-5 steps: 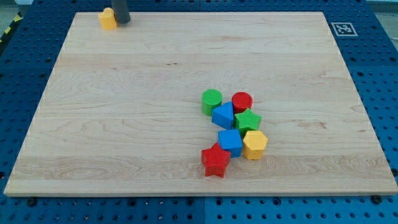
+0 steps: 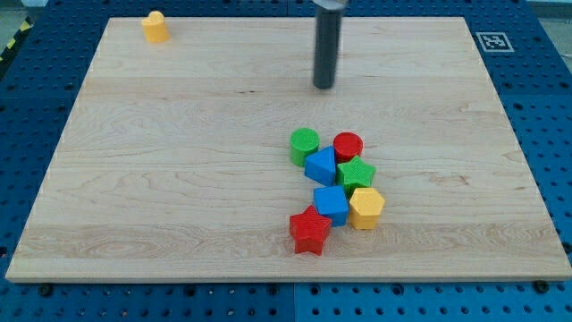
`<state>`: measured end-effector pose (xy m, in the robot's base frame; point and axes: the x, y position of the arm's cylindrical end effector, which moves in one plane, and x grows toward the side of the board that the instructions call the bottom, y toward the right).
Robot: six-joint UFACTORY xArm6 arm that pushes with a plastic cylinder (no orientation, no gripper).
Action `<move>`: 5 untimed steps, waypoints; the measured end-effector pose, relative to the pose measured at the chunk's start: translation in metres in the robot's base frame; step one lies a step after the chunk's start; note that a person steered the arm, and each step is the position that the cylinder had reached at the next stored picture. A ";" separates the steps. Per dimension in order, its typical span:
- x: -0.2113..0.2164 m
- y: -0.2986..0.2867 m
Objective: Push the green star along with blue triangle left a bit
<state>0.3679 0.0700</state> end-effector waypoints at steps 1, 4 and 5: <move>0.047 0.041; 0.158 0.061; 0.158 0.061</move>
<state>0.5262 0.1307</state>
